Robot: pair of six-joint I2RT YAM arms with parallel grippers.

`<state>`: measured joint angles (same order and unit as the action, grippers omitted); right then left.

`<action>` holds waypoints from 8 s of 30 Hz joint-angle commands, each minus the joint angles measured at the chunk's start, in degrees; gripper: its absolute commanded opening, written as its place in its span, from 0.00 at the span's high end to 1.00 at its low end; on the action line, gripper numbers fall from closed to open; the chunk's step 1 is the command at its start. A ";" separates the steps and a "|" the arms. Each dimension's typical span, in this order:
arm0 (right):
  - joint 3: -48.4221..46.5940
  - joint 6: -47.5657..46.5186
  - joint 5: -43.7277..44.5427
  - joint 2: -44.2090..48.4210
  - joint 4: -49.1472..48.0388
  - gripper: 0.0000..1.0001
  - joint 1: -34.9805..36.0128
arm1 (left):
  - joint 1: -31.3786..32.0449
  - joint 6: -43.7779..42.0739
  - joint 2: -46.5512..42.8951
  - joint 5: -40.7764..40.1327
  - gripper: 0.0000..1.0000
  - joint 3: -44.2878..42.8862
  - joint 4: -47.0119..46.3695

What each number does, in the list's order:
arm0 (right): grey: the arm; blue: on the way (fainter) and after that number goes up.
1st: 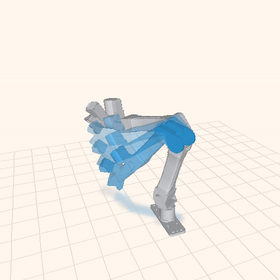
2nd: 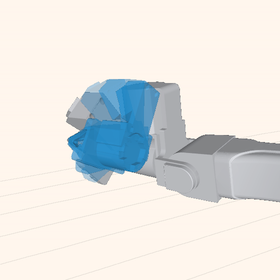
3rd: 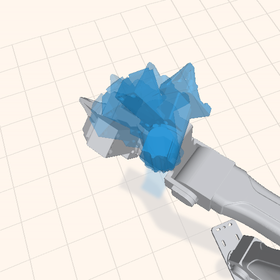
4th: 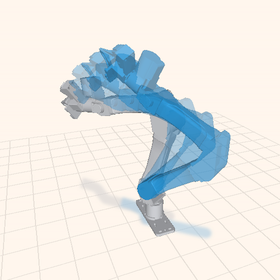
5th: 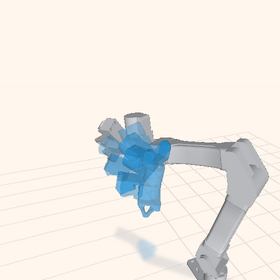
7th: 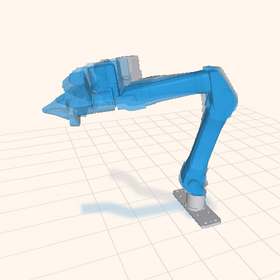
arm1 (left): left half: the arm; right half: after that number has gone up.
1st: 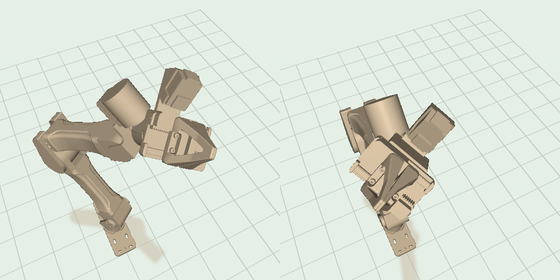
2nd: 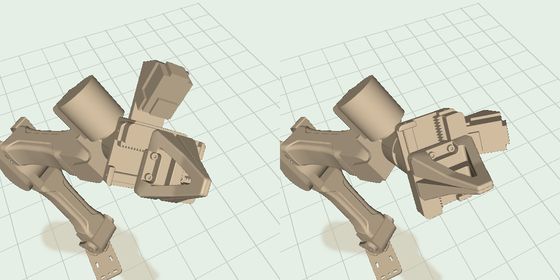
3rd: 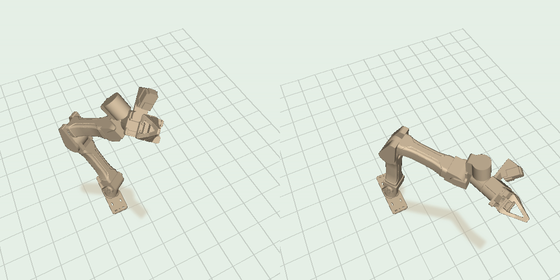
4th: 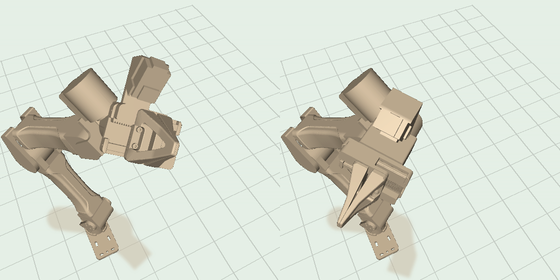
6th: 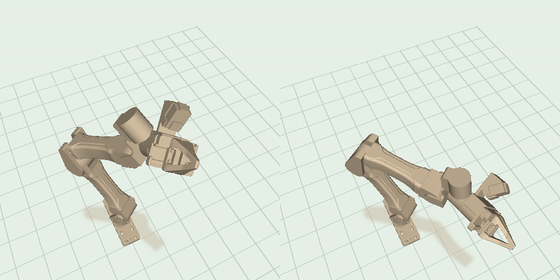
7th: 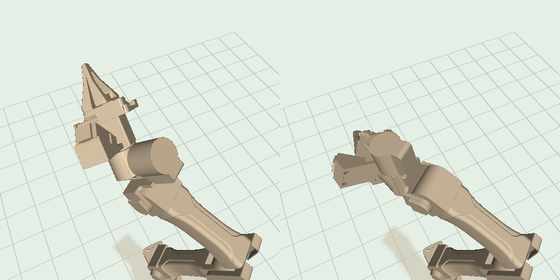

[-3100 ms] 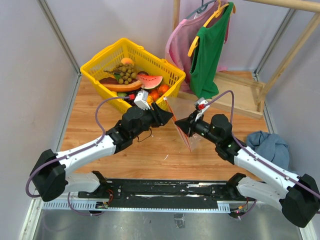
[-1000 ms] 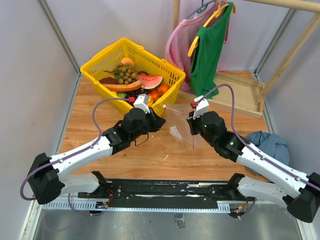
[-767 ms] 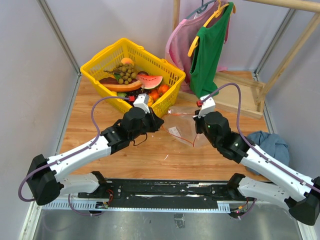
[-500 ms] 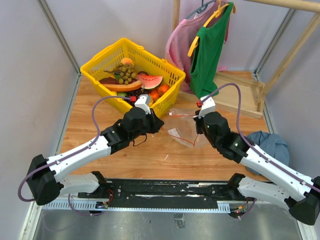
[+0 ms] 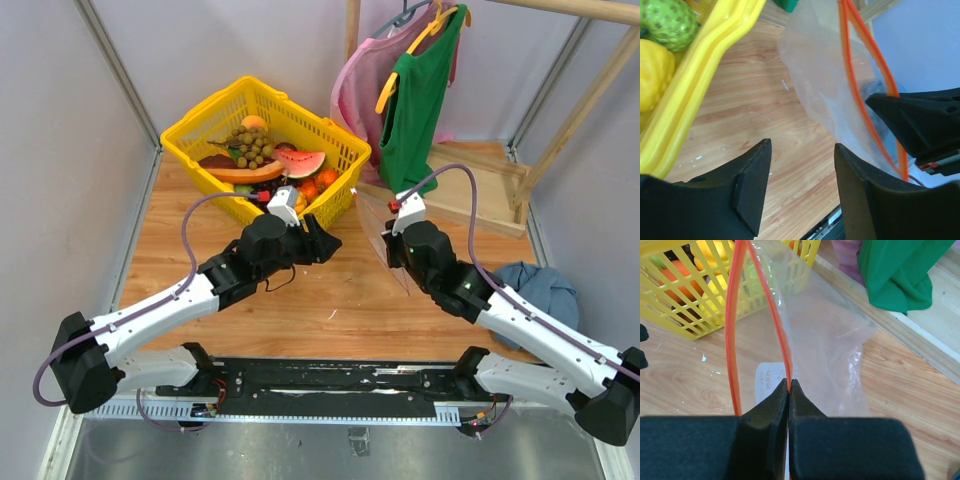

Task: Place the food in the zip-top bag and seal the zipper
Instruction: Open the zipper of the food storage bag, then pick up the fake fruit from the bin, then place the fake fruit in the zipper food storage bag.

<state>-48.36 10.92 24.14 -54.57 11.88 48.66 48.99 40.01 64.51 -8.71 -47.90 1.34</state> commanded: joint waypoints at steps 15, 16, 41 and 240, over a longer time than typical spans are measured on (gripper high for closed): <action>-0.59 7.06 5.26 -3.27 -5.96 0.99 7.79 | 1.13 9.14 3.88 4.35 0.32 2.97 -13.89; -0.71 7.20 5.56 -3.42 -6.03 0.99 8.11 | 1.26 8.90 4.20 3.80 0.32 2.78 -13.28; -5.99 4.89 6.24 -10.72 3.52 0.71 10.00 | 1.81 5.99 3.13 0.63 1.00 1.03 -5.43; -12.42 21.67 15.25 -15.40 11.43 0.99 6.09 | -3.87 -5.57 -2.03 1.02 1.00 -13.31 -1.65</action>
<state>-63.09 32.23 41.30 -72.23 27.62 55.75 44.18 32.82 62.26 -10.76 -61.14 -0.75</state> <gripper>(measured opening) 0.010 0.151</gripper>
